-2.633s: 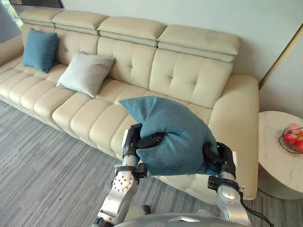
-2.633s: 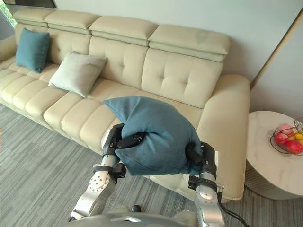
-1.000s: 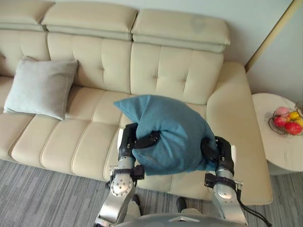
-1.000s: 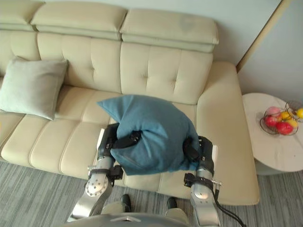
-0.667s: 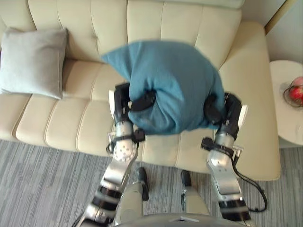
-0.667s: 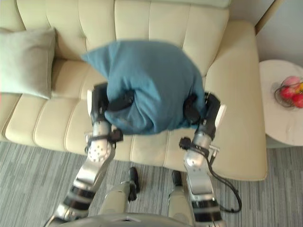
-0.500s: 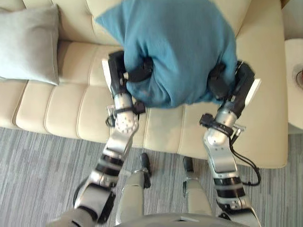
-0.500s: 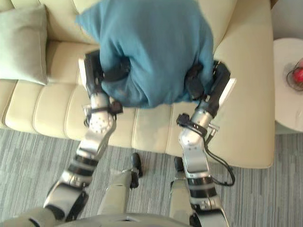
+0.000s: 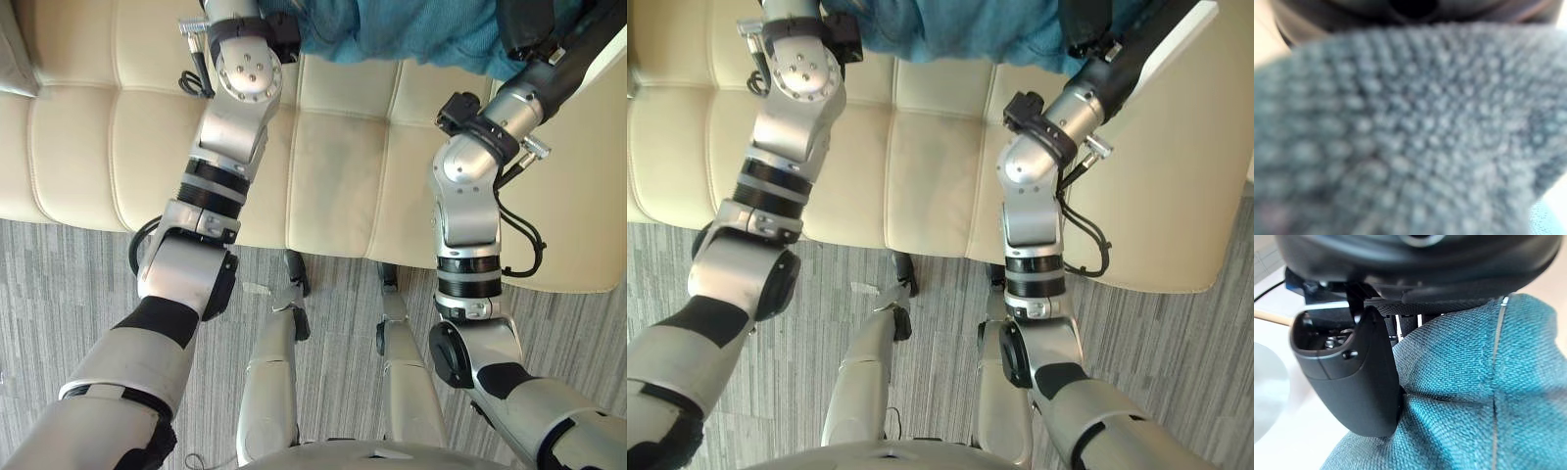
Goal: Pick up cushions and gather them together orderly.
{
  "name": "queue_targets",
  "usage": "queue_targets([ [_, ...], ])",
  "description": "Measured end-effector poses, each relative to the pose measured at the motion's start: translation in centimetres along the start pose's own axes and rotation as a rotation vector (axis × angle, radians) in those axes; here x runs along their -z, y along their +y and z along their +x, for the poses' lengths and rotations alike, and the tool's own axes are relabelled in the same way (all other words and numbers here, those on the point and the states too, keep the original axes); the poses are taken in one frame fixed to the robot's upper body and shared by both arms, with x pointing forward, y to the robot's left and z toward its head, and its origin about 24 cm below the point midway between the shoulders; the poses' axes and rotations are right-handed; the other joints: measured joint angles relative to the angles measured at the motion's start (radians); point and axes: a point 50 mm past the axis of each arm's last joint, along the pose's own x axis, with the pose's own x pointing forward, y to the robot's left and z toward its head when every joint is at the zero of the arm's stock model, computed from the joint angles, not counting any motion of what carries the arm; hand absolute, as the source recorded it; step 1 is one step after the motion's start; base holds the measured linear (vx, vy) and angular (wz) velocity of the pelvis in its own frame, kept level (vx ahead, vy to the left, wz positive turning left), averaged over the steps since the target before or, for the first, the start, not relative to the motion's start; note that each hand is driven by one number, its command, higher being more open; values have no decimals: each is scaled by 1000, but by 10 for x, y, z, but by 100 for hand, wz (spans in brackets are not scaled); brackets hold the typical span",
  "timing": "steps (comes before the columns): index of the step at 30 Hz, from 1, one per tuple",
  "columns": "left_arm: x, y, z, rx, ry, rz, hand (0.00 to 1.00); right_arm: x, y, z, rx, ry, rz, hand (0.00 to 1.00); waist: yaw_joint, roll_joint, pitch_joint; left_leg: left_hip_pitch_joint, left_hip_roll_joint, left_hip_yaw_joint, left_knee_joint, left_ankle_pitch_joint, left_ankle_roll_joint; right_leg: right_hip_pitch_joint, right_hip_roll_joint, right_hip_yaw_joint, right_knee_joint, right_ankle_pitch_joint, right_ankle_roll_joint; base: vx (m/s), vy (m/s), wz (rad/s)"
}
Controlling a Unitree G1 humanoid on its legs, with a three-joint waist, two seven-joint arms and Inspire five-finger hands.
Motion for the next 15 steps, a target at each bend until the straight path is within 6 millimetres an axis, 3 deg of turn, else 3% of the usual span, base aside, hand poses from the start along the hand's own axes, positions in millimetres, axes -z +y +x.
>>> queue_targets([
  [5, 24, 1, -1, 10, 136, -41, 100, 10, 9, 9, -76, 62, -17, 100, -2, -5, 32, -11, 8, -9, -13, 4, -6, -15, 9, -8, 0, 0, 0, 124, -4, 2],
  [9, 38, 4, -2, 30, 208, -39, 100, 32, 12, 12, -181, 165, -43, 100, -2, -9, 55, -15, 11, -13, -14, 4, -6, -17, 12, -14, 1, 0, 0, 102, -5, 1],
  [12, 55, 7, -10, 42, 260, -54, 100, 44, 10, 9, -223, 223, -40, 100, -2, -9, 58, -15, 16, -21, -14, 4, -6, -15, 17, -25, 4, 0, 0, 118, -12, 3],
  [14, 74, 9, -23, 36, 316, -64, 100, 54, 5, 4, -240, 248, -49, 100, -2, -9, 58, -7, 22, -31, -14, 5, -7, -6, 20, -32, 12, 0, 0, 104, -11, 6],
  [15, 94, 12, -39, 34, 376, -61, 100, 66, -4, -5, -254, 271, -71, 100, 2, -9, 58, 7, 26, -35, -13, 6, -8, 12, 23, -36, 12, -1, -1, 128, -17, 5],
])
